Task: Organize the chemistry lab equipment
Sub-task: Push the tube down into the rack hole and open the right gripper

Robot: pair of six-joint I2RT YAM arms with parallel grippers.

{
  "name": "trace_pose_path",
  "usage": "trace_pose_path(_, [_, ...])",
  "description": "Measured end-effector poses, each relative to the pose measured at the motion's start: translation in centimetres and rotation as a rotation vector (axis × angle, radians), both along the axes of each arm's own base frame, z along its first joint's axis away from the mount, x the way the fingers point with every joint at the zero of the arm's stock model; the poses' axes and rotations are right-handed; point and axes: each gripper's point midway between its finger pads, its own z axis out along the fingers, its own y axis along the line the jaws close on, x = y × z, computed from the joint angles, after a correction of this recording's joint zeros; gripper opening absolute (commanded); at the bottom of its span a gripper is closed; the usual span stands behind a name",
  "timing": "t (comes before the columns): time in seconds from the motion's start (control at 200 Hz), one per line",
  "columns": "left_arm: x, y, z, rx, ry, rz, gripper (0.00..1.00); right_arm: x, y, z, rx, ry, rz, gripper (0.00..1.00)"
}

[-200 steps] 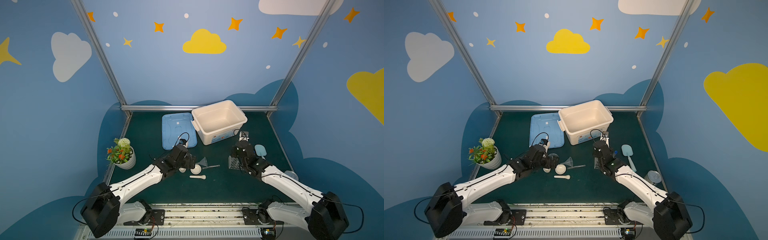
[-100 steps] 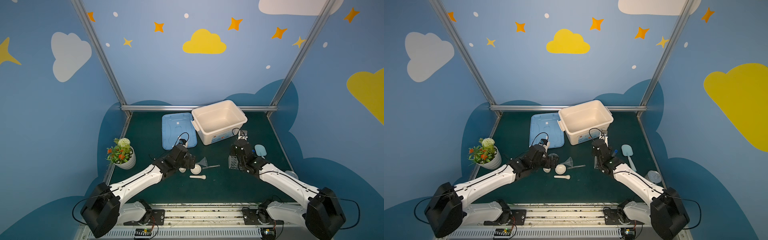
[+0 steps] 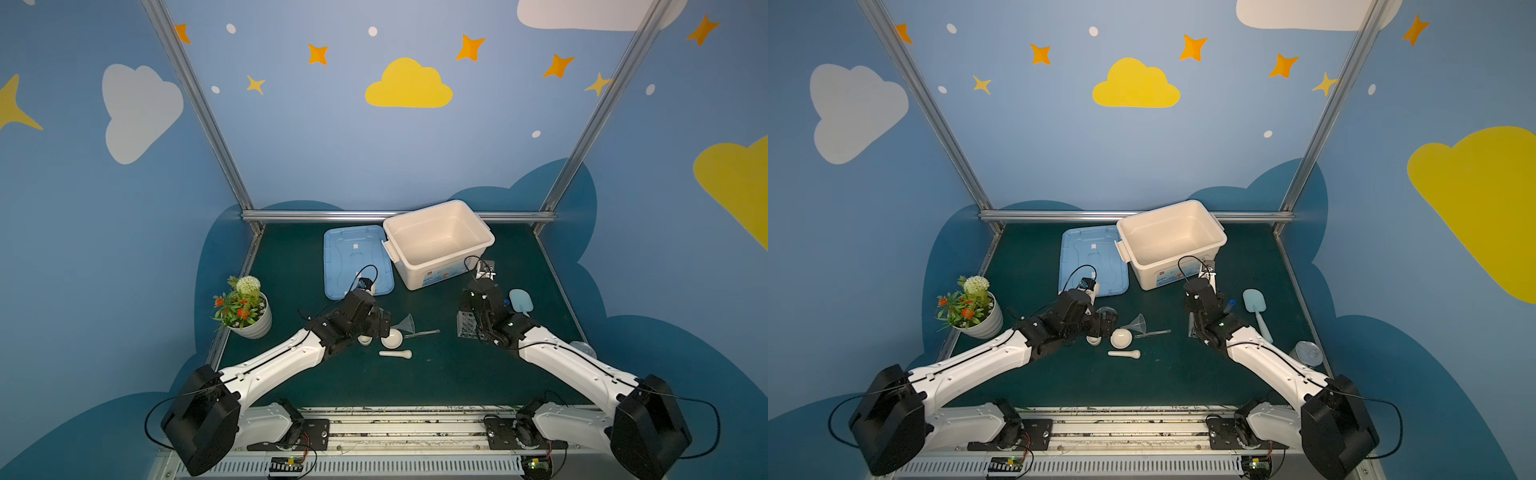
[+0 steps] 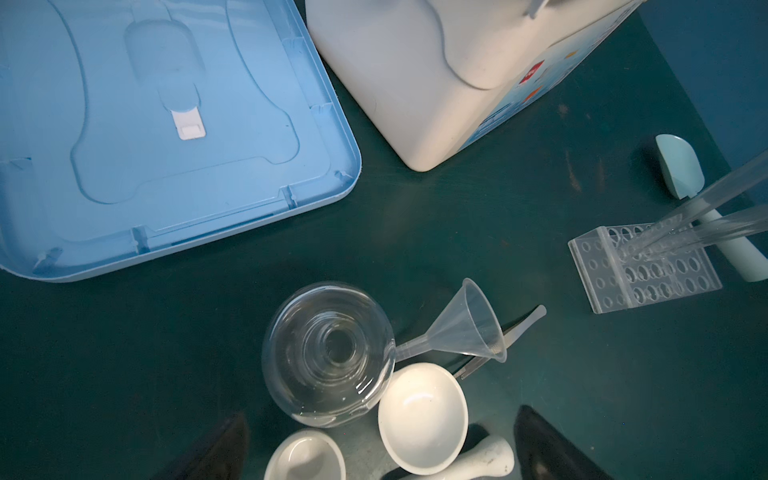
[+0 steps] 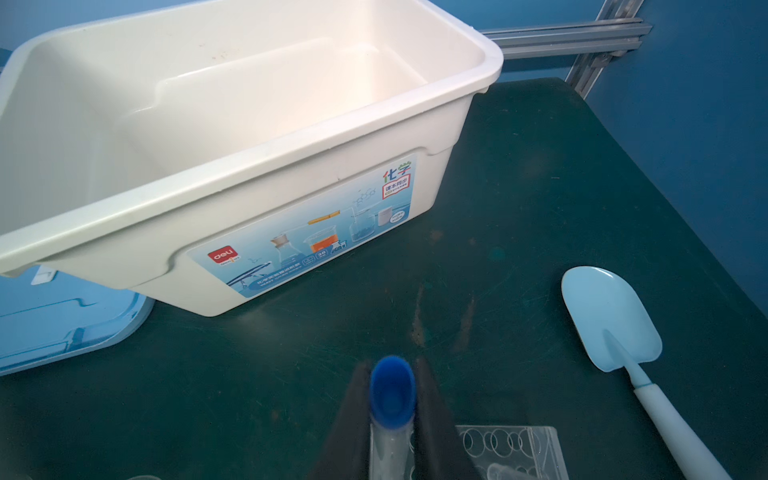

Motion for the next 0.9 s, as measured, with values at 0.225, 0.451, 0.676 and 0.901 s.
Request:
trace_pose_path(0.225, [0.01, 0.00, 0.01, -0.001, 0.000, 0.000, 1.00, 0.05, -0.21, 0.02, -0.002, 0.016, 0.000, 0.05])
trace_pose_path(0.451, [0.04, 0.04, 0.01, -0.001, 0.000, 0.002, 1.00, 0.43, -0.07, -0.03, 0.003, 0.032, 0.007, 0.05])
trace_pose_path(0.676, [0.04, 0.04, 0.01, -0.001, 0.000, 0.002, 1.00, 0.47, 0.04, -0.10, 0.004, 0.037, 0.011, 0.03])
trace_pose_path(0.901, [0.03, 0.06, -0.03, 0.000, 0.001, 0.002, 1.00, 0.24, 0.06, -0.01, 0.008, 0.041, 0.019, 0.03])
